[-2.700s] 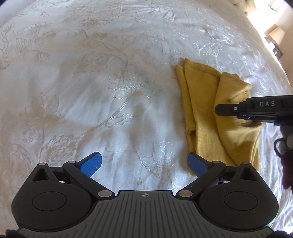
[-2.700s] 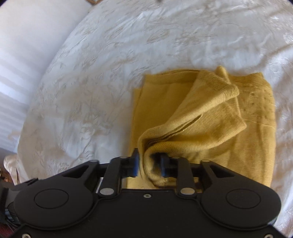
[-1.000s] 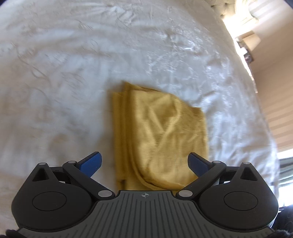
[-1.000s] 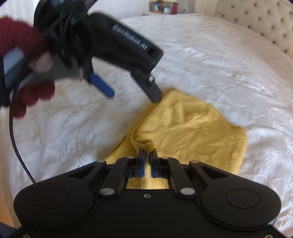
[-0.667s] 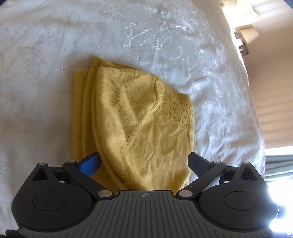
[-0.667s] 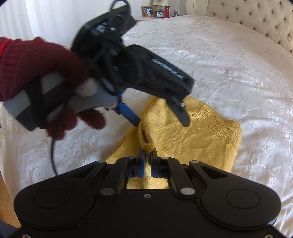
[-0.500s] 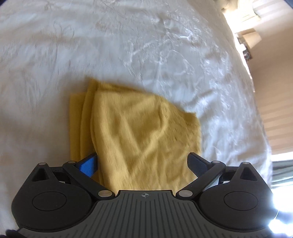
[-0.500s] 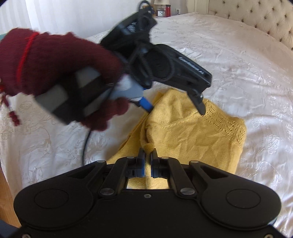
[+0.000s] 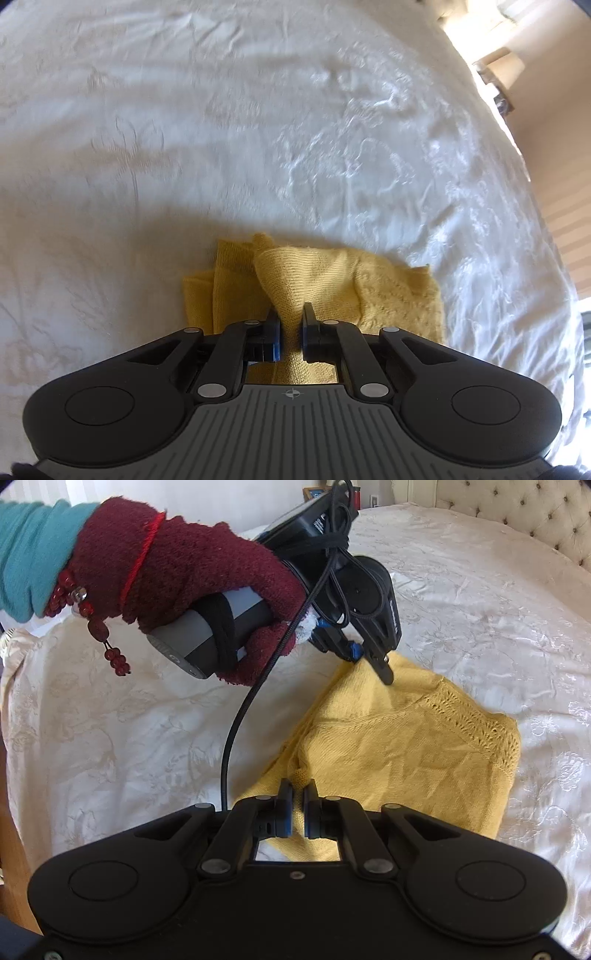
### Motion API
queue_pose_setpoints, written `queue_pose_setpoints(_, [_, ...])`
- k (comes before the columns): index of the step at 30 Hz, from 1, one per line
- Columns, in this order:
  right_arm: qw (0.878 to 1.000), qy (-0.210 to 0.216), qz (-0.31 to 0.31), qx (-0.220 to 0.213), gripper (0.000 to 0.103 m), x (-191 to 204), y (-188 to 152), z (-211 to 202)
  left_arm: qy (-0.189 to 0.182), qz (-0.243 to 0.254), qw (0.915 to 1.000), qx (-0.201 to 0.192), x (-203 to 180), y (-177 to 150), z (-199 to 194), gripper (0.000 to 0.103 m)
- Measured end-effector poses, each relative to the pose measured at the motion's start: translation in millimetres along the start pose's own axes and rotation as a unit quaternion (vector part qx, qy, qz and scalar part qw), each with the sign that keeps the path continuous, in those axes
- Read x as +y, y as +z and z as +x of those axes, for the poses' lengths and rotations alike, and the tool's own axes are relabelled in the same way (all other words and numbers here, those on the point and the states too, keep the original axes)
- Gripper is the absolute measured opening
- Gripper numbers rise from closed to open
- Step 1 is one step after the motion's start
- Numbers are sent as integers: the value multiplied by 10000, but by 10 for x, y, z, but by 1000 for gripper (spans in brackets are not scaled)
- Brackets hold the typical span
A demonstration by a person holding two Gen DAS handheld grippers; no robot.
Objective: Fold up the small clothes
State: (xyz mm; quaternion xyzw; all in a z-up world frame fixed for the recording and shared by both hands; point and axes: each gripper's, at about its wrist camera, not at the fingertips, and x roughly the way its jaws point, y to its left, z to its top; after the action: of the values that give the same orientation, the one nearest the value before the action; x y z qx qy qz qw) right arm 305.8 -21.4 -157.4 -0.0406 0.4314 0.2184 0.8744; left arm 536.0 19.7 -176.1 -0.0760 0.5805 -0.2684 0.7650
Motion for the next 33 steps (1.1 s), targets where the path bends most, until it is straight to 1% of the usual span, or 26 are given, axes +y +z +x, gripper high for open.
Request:
queue_pose_setpoints(2, [9999, 72, -117, 32, 10, 63, 5, 63, 82, 171, 9998, -38, 4, 1, -61, 10])
queue_pose_setpoints(5, [9991, 225, -163, 322, 10, 126, -36, 348, 228, 145, 9996, 99, 106, 0, 35, 10])
queue_pose_setpoints(6, [9981, 304, -152, 510, 15, 146, -57, 465, 271, 129, 9994, 143, 140, -3, 92, 12])
queue_pose_setpoints(7, [9972, 343, -133, 654, 18, 157, -81, 546, 298, 122, 9993, 198, 167, -5, 144, 17])
queue_pose_setpoints(8, [9968, 378, -104, 698, 24, 162, -101, 585, 325, 142, 9991, 215, 182, -5, 183, 19])
queue_pose_setpoints(9, [9966, 481, -46, 665, 24, 155, -112, 578, 337, 199, 9990, 196, 193, -5, 206, 21])
queue_pose_setpoints(10, [9963, 624, 41, 585, 27, 143, -115, 524, 327, 273, 9989, 175, 199, -1, 216, 22])
queue_pose_setpoints(11, [9960, 736, 109, 488, 36, 120, -121, 463, 322, 344, 9988, 144, 203, 5, 215, 23])
queue_pose_setpoints(12, [9954, 862, 170, 393, 50, 91, -129, 395, 334, 435, 9984, 109, 205, 8, 205, 27])
queue_pose_setpoints(13, [9942, 997, 260, 303, 56, 44, -139, 316, 466, 544, 9974, 48, 197, 11, 185, 40])
queue_pose_setpoints(14, [9933, 1066, 365, 243, 68, -7, -151, 249, 668, 654, 9956, -38, 183, 11, 159, 49])
queue_pose_setpoints(15, [9925, 1094, 522, 182, 84, -72, -169, 177, 928, 780, 9925, -169, 175, 4, 112, 65])
queue_pose_setpoints(16, [9916, 1087, 684, 136, 91, -140, -184, 111, 1104, 855, 9897, -304, 177, -3, 51, 67])
queue_pose_setpoints(17, [9910, 1047, 824, 90, 99, -206, -200, 48, 1161, 844, 9888, -405, 184, -12, -20, 67])
queue_pose_setpoints(18, [9907, 963, 958, 39, 99, -282, -212, -19, 1143, 787, 9891, -487, 193, -25, -89, 67])
queue_pose_setpoints(19, [9906, 860, 1067, 0, 100, -346, -228, -69, 1078, 692, 9901, -578, 205, -47, -183, 71])
queue_pose_setpoints(20, [9904, 755, 1156, -27, 103, -407, -240, -115, 1034, 631, 9907, -628, 202, -75, -251, 74])
queue_pose_setpoints(21, [9900, 621, 1262, -78, 103, -494, -241, -170, 999, 596, 9909, -673, 188, -116, -323, 80])
queue_pose_setpoints(24, [9877, 162, 1545, -182, 103, -724, -230, -258, 919, 719, 9909, -670, 67, -293, -454, 82])
queue_pose_setpoints(28, [9825, -383, 1817, -133, 103, -1089, -156, -216, 840, 948, 9909, -462, -143, -613, -431, 83])
queue_pose_setpoints(33, [9786, -772, 1909, 42, 103, -1471, -36, 28, 757, 917, 9929, -92, -204, -938, -257, 83])
